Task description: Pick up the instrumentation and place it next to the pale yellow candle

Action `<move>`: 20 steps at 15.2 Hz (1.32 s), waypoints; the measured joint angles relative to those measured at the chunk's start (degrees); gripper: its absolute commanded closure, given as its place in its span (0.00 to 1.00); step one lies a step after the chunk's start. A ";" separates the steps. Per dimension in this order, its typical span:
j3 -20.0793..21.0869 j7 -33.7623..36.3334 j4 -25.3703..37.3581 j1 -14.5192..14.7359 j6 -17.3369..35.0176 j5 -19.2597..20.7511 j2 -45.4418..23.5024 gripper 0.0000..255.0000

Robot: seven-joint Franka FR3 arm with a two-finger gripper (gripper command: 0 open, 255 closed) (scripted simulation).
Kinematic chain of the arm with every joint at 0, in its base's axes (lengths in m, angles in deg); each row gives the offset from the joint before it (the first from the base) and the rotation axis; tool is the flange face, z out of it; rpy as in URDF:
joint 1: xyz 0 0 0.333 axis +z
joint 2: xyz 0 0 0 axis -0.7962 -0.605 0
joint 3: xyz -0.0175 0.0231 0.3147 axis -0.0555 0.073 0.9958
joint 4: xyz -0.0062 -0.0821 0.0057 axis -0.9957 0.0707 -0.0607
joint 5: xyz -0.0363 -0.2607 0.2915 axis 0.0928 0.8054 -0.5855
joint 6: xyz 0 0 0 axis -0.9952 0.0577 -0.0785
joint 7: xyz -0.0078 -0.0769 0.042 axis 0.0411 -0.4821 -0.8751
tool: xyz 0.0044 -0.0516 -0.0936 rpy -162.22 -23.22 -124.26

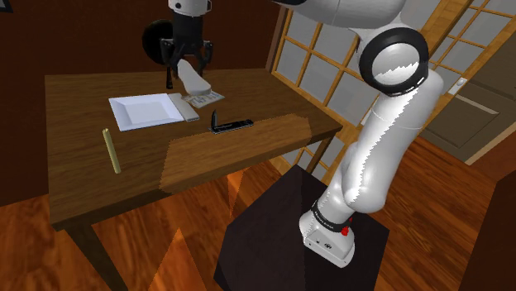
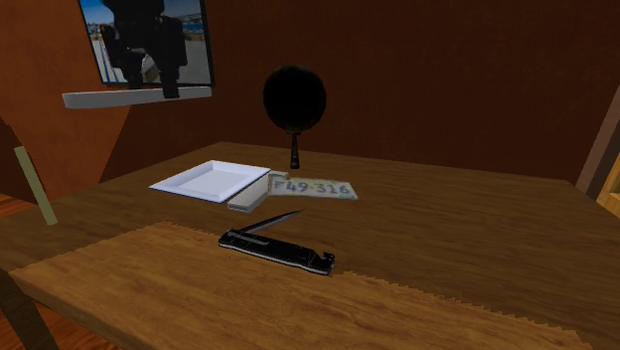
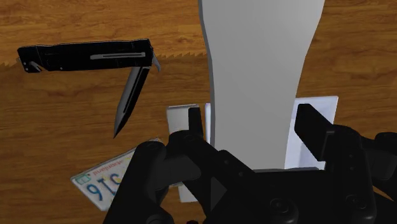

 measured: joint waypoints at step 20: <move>2.26 5.54 -11.65 2.99 12.20 0.25 -0.65 1.00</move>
